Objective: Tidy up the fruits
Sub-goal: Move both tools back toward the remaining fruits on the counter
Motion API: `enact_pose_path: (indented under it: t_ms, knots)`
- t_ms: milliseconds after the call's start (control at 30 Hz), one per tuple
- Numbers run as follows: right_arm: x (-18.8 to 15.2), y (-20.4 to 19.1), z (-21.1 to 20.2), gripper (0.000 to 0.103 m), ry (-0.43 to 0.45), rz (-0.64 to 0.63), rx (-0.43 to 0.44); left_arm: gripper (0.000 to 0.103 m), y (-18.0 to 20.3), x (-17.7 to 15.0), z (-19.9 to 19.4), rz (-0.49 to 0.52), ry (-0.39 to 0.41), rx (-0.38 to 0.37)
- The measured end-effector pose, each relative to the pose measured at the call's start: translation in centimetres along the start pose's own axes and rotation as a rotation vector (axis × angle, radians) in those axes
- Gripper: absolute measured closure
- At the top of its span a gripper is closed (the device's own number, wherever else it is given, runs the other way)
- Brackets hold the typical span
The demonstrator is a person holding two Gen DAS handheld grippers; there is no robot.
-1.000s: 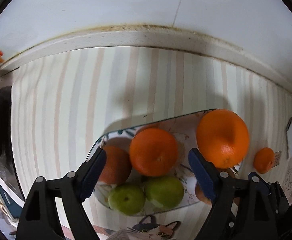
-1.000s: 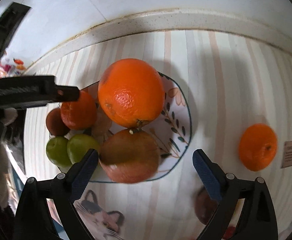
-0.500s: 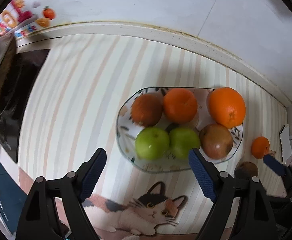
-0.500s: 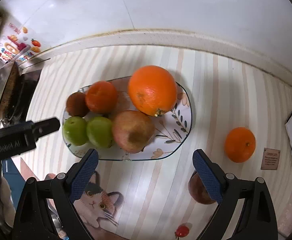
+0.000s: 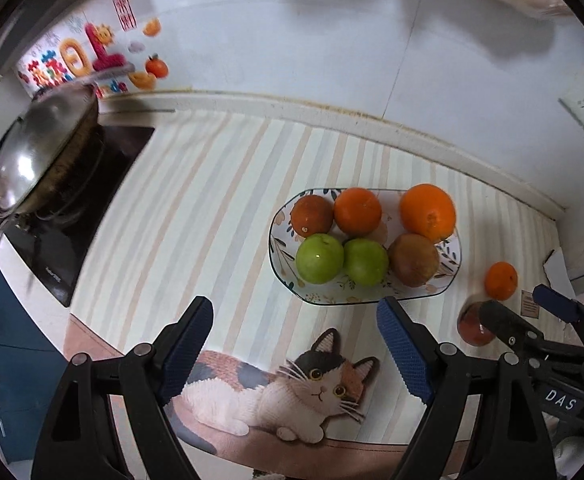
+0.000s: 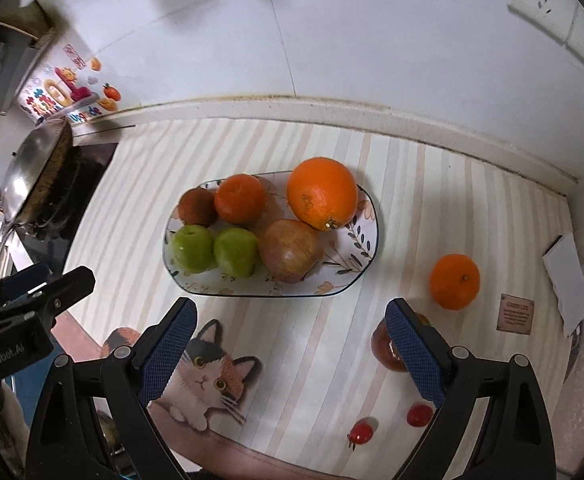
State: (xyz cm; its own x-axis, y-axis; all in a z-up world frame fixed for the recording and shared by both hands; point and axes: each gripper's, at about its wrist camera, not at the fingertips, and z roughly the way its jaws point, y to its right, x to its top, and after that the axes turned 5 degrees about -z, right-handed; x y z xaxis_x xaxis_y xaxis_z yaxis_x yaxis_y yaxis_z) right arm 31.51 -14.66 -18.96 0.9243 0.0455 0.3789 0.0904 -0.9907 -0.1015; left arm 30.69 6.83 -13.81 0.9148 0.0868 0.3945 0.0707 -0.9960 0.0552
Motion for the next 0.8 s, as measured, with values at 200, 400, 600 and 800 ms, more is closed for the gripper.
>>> enact_pose_path:
  t_ms: [200,400,600,800]
  knots:
    - [-1.0,-0.9,-3.7,0.006,0.055,-0.026,-0.005,0.019,0.1,-1.6,-2.8,-0.012,0.044,-0.022]
    - [-2.2,-1.2,-5.9,0.006,0.085,-0.028,0.007,0.019,0.3,-2.8,-4.1,-0.022,0.062,-0.019]
    - [-3.1,0.1,-6.9,0.006,0.092,0.023,0.054,0.019,1.0,-3.7,-4.7,-0.039,0.054,-0.034]
    - [-4.0,6.8,-6.3,0.006,0.06,0.156,0.095,0.019,4.4,-3.9,-2.8,-0.005,-0.007,-0.038]
